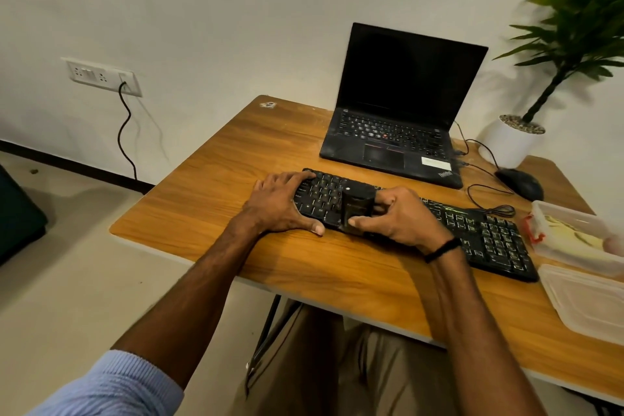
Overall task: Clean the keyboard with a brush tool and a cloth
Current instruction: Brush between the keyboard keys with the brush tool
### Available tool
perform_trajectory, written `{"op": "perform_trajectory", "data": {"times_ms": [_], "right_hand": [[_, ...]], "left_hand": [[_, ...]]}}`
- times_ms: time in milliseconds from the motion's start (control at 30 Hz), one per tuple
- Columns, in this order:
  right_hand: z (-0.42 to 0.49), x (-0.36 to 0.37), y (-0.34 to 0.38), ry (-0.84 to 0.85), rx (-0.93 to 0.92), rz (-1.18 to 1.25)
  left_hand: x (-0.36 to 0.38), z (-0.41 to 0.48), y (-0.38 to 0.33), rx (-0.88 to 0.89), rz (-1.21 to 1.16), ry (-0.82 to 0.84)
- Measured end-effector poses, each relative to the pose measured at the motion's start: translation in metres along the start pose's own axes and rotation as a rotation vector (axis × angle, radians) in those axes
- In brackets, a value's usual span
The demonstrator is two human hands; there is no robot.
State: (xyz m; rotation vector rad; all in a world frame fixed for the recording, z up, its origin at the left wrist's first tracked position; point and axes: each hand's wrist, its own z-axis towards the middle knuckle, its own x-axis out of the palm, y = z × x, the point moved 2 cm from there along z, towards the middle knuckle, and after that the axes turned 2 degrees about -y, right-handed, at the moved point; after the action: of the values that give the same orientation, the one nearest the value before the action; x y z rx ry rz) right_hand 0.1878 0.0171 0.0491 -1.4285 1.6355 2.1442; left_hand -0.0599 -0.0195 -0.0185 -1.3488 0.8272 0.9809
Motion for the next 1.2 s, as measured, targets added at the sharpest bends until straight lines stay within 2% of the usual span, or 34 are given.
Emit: {"op": "perform_trajectory", "data": {"times_ms": [200, 367, 433, 533, 733, 900, 967, 1033, 1200], "right_hand": [[0.024, 0.042, 0.028, -0.036, -0.114, -0.018], [-0.002, -0.001, 0.000, 0.028, 0.035, 0.022], [-0.018, -0.023, -0.019, -0.015, 0.080, 0.107], [-0.025, -0.028, -0.026, -0.125, 0.078, 0.201], [0.011, 0.032, 0.011, -0.064, -0.021, 0.158], [-0.021, -0.007, -0.021, -0.051, 0.084, 0.237], [-0.039, -0.025, -0.040, -0.121, 0.105, 0.295], [-0.038, -0.026, -0.046, -0.163, 0.113, 0.265], [-0.006, 0.021, -0.002, -0.077, 0.003, 0.124]], "left_hand": [[0.000, 0.001, 0.000, -0.008, -0.003, 0.026], [-0.001, 0.000, 0.001, 0.005, -0.005, 0.004], [-0.001, 0.000, 0.000, 0.003, 0.004, -0.002], [0.001, 0.000, -0.001, -0.003, 0.016, -0.003], [0.000, -0.001, -0.001, -0.016, -0.001, 0.000], [0.000, 0.000, 0.001, -0.014, -0.018, -0.005], [0.000, 0.001, -0.001, -0.014, -0.002, -0.009], [0.001, 0.001, -0.002, -0.013, 0.016, -0.012], [0.002, 0.002, -0.001, -0.016, 0.019, 0.001]]}}
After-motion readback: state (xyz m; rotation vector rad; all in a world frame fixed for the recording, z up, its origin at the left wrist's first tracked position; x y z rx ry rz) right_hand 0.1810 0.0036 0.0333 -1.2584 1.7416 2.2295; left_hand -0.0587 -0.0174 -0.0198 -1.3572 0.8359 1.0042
